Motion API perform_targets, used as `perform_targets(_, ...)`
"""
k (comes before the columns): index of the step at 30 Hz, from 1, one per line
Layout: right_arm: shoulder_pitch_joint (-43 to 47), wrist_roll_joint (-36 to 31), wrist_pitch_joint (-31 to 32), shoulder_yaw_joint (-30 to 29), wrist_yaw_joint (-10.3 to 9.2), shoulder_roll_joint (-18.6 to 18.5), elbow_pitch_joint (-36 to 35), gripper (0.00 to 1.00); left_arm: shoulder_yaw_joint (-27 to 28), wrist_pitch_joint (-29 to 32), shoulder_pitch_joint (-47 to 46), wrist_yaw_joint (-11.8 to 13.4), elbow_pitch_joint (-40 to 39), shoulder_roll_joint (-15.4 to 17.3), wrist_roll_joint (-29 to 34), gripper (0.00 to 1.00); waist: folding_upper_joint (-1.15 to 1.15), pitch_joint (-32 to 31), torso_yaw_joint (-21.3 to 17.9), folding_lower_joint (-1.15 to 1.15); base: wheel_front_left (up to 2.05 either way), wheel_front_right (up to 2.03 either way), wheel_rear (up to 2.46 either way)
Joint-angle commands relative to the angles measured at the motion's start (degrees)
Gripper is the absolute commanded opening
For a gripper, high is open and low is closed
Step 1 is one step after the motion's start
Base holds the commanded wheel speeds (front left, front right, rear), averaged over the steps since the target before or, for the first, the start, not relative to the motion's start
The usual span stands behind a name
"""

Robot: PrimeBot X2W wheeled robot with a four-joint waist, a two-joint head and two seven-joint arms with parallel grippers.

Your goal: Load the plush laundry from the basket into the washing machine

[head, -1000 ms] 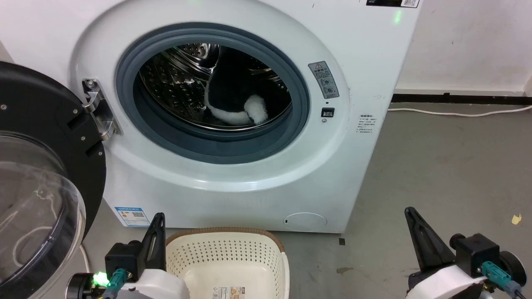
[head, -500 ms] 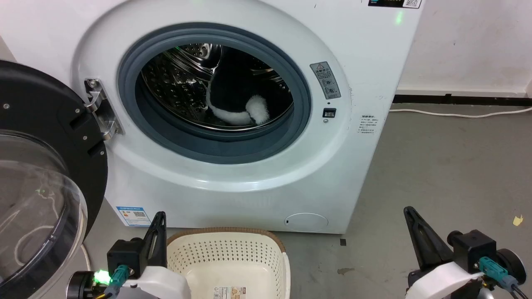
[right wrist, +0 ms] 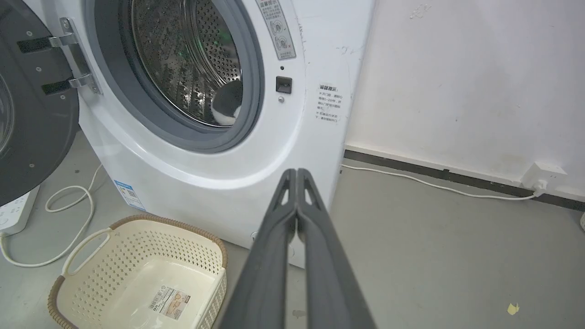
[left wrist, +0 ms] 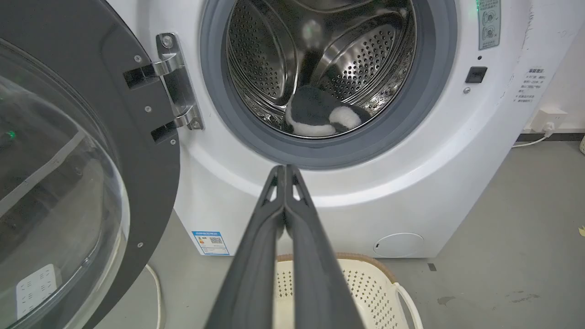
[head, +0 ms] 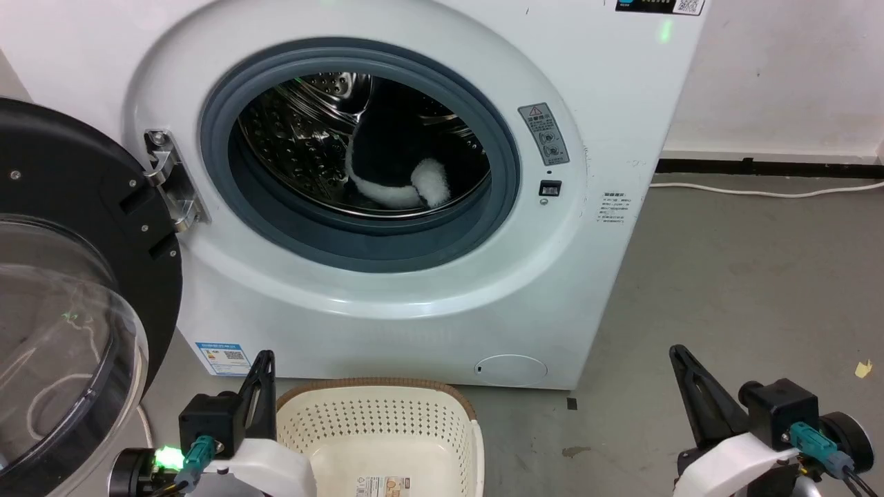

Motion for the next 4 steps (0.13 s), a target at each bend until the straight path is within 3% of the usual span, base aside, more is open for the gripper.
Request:
perform_targets(1, -0.7, -0.5, 0.3, -0.1, -0.05, 0.1, -0.2, 0.00, 0.4, 0.5, -1.0, -0.3, -0.5, -0.1, 0.4, 0.00, 0.00, 0.0, 0.0, 0.00, 0.00, 0.00, 0.00)
perform_targets(4, -0.8, -0.6, 0.7, -0.1, -0.05, 0.1, -0.3, 0.00, 0.4, 0.8, -1.1, -0.3, -0.6, -0.1, 0.6, 0.00, 0.00, 0.0, 0.1, 0.00, 0.00, 0.00, 0.00)
